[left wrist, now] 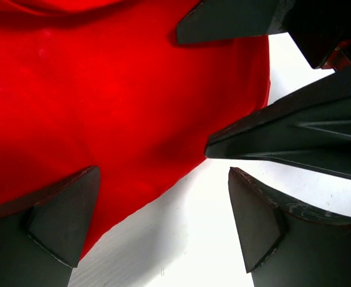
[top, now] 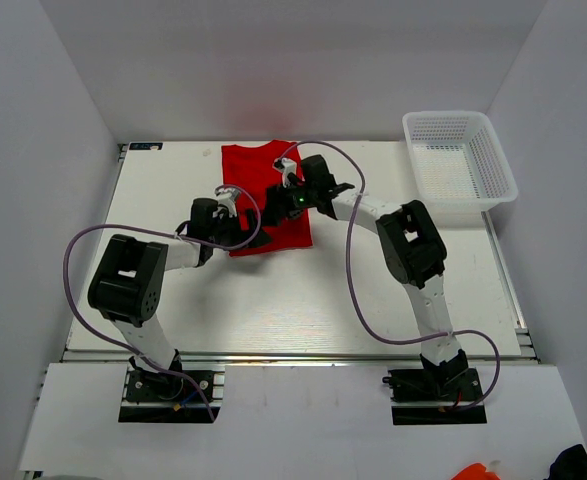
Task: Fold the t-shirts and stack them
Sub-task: Fold the folded rectangular tshirt in 1/3 of the way
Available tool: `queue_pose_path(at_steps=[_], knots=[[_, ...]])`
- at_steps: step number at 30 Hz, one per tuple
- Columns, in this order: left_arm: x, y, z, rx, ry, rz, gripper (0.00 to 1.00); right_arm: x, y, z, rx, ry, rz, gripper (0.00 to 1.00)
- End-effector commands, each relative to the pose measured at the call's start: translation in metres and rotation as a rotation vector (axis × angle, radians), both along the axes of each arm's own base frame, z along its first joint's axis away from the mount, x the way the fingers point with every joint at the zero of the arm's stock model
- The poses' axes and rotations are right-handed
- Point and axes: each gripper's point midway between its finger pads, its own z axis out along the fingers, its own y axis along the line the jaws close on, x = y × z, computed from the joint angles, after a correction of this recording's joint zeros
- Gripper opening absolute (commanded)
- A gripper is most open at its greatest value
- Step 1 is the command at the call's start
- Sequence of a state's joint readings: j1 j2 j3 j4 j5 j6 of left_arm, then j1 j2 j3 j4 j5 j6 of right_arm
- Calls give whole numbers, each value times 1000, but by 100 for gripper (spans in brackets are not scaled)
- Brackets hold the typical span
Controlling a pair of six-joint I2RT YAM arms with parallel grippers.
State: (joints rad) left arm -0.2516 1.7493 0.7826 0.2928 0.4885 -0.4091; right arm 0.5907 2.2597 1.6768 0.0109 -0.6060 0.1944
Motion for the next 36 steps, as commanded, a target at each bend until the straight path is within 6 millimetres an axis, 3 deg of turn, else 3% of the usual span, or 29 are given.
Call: queue_pose_path(at_steps=[1, 3, 6, 7, 13, 17, 21, 22, 24, 25, 27, 28, 29, 30, 31, 32, 35, 36], knots=[[-11, 7, -15, 36, 30, -5, 99, -1, 4, 23, 36, -36, -1, 90], [-12, 7, -12, 38, 12, -10, 99, 4, 5, 11, 35, -13, -16, 90], [-14, 10, -14, 56, 7, -13, 99, 17, 10, 18, 58, -21, -48, 90], [-13, 10, -10, 54, -2, -13, 99, 22, 9, 6, 41, -6, -74, 90], [-21, 12, -19, 71, 15, -24, 99, 51, 15, 5, 79, -13, -184, 90], [-25, 15, -24, 87, 25, -23, 99, 70, 14, 16, 149, -33, -242, 90], [-29, 18, -29, 99, 43, -16, 99, 91, 13, 46, 267, -76, -342, 90], [-29, 18, -29, 99, 43, -16, 99, 99, 16, 63, 328, -131, -350, 90], [-32, 19, -32, 101, 52, -16, 99, 109, 13, 72, 378, -123, -432, 90], [-32, 19, -32, 101, 52, -16, 99, 116, 14, 91, 450, -186, -444, 90], [-33, 17, -31, 95, 53, -23, 99, 134, 12, 101, 504, -196, -527, 90], [-33, 17, -31, 95, 53, -23, 99, 141, 11, 102, 503, -189, -552, 90], [-33, 18, -32, 100, 47, -28, 99, 148, 12, 78, 472, -159, -564, 90], [-37, 19, -32, 102, 55, -28, 99, 160, 16, 106, 493, -190, -557, 90], [-37, 19, -32, 102, 55, -28, 99, 159, 18, 98, 455, -163, -543, 90], [-35, 19, -27, 104, 36, -33, 99, 165, 18, 106, 443, -208, -522, 90], [-34, 20, -20, 106, 20, -25, 99, 151, 8, 89, 341, -209, -473, 90], [-34, 20, -20, 106, 20, -25, 99, 139, 10, 109, 347, -233, -423, 90]])
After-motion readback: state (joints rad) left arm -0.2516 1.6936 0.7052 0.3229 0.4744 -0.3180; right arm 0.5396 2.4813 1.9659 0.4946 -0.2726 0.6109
